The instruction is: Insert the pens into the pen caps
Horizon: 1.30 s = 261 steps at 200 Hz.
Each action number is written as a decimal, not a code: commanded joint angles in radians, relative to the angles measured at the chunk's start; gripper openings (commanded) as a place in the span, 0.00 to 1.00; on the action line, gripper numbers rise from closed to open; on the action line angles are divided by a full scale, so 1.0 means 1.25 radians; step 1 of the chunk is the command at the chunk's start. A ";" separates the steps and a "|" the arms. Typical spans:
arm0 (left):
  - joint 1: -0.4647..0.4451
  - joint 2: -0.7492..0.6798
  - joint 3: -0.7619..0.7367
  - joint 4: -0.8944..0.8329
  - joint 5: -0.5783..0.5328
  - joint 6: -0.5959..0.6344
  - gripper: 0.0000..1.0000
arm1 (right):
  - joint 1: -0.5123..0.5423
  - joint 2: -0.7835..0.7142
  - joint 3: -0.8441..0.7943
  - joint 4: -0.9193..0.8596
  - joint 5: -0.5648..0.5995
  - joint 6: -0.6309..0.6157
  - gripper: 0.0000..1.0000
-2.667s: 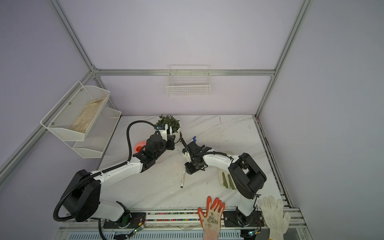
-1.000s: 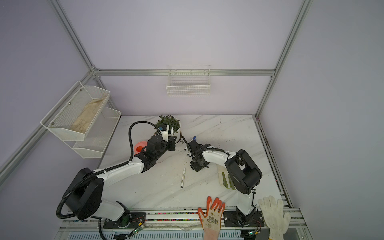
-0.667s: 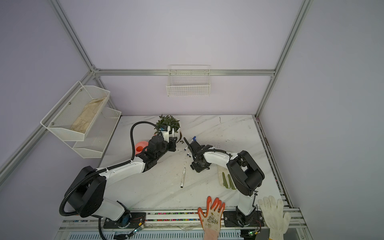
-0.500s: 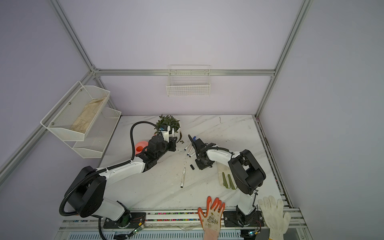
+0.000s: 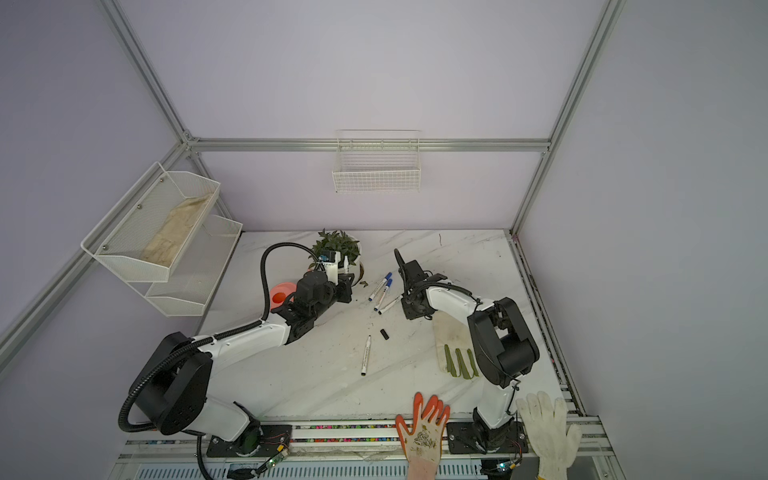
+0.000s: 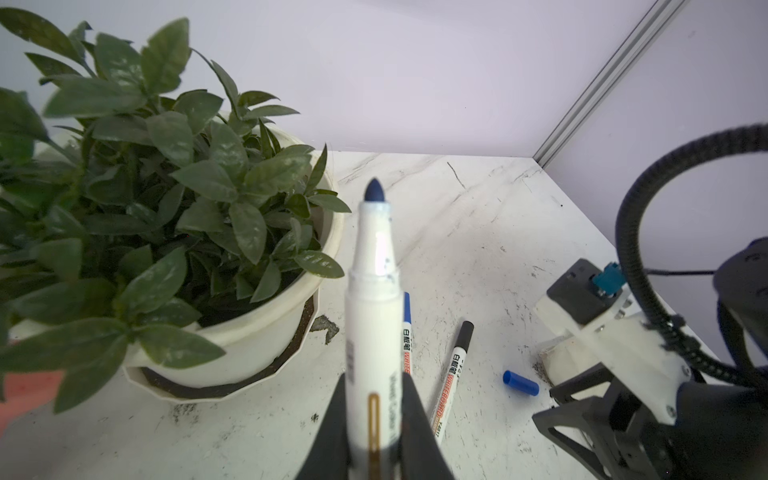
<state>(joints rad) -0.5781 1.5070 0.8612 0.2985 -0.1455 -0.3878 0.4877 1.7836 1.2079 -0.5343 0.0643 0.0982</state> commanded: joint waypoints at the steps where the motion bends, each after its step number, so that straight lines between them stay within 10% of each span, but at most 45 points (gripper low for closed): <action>1: 0.003 -0.009 -0.013 0.038 -0.009 0.024 0.00 | -0.037 0.009 0.051 0.051 -0.029 0.058 0.39; 86: 0.005 -0.020 -0.012 0.028 -0.021 0.028 0.00 | -0.167 0.224 0.159 0.135 -0.077 0.144 0.25; 161: 0.005 -0.017 -0.013 0.031 -0.013 0.032 0.00 | -0.131 0.091 -0.066 0.173 -0.111 0.163 0.17; 261: 0.005 -0.004 -0.010 0.054 0.002 0.015 0.00 | -0.159 -0.040 -0.044 0.139 0.001 0.269 0.42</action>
<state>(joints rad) -0.5781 1.5082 0.8612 0.3099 -0.1440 -0.3744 0.3164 1.7241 1.1152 -0.3008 0.0082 0.3519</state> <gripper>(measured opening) 0.137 0.392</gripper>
